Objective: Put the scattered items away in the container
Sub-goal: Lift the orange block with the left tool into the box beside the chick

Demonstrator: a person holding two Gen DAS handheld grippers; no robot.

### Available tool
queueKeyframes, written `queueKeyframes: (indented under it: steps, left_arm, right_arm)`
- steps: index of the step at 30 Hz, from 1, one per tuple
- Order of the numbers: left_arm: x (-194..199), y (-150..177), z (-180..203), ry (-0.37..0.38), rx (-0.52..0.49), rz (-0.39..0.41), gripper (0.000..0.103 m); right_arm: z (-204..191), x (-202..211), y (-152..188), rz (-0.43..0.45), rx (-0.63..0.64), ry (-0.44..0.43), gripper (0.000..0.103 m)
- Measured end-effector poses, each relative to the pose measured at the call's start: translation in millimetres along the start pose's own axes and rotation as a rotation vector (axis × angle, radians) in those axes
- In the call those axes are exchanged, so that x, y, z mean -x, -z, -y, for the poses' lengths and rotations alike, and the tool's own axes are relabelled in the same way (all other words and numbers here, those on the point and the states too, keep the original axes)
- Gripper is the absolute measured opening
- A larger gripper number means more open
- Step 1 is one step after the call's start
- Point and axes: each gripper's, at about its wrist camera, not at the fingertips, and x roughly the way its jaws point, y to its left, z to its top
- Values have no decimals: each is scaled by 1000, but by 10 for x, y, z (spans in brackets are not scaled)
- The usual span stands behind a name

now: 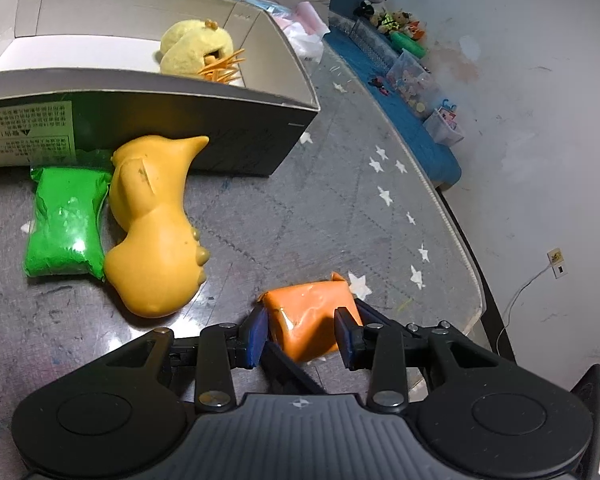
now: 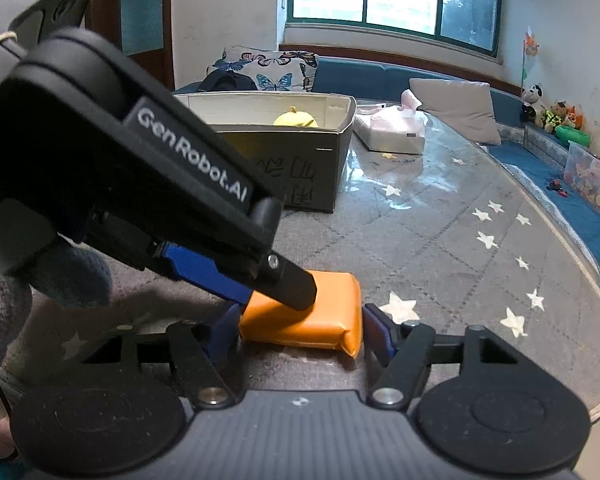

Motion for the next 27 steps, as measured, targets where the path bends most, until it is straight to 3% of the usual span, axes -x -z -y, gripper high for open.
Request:
queueKeyframes:
  steps: [11, 27]
  left_arm:
    - [52, 18, -30, 20, 25, 7, 39]
    - [500, -245, 68, 25, 23, 145, 39]
  right_arm:
    - [-12, 40, -7, 2, -9, -8, 64]
    - [-81, 162, -461, 105, 84, -24, 64]
